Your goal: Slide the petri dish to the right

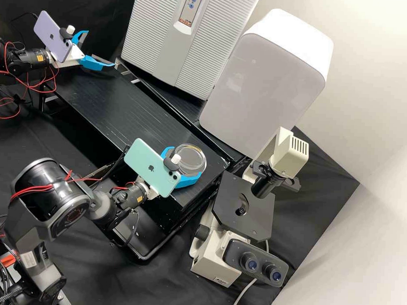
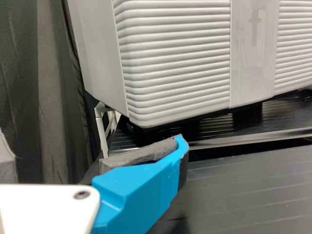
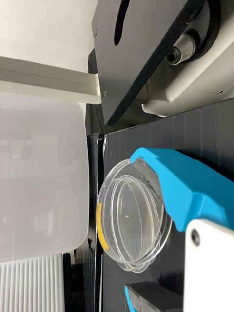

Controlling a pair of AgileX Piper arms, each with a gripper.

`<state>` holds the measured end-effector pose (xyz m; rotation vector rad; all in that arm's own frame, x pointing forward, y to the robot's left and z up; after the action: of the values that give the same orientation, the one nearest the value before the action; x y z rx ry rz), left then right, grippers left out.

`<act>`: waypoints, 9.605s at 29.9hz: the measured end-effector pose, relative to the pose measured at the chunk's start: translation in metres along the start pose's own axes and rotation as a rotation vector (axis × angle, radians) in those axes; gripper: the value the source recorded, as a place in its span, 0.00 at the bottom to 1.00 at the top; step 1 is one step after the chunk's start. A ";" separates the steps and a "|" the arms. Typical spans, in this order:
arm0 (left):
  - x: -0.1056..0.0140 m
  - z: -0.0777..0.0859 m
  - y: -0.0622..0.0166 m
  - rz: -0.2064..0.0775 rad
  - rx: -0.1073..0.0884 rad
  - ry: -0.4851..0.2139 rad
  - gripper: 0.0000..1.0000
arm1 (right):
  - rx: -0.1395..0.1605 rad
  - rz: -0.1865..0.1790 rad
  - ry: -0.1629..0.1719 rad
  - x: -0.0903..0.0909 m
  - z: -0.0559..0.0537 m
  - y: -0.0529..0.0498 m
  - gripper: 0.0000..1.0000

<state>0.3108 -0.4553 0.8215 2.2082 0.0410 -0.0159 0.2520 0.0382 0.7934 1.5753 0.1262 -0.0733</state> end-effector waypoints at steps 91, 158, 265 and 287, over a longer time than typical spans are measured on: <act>0.000 0.000 0.0000 0.000 0.000 0.000 1.00 | -0.007 0.148 -0.081 -0.019 0.007 -0.005 1.00; 0.000 0.000 0.0000 0.000 0.000 0.000 1.00 | 0.058 0.073 -0.020 -0.010 0.020 -0.001 0.00; 0.000 0.000 0.0000 0.000 0.000 0.000 1.00 | -0.087 0.023 -0.004 0.020 -0.011 0.006 0.00; 0.000 0.000 0.0000 0.000 0.000 0.000 1.00 | -0.078 0.051 -0.015 0.011 -0.006 0.013 0.00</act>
<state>0.3108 -0.4553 0.8215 2.2082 0.0410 -0.0159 0.2645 0.0440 0.8048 1.4987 0.0767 -0.0397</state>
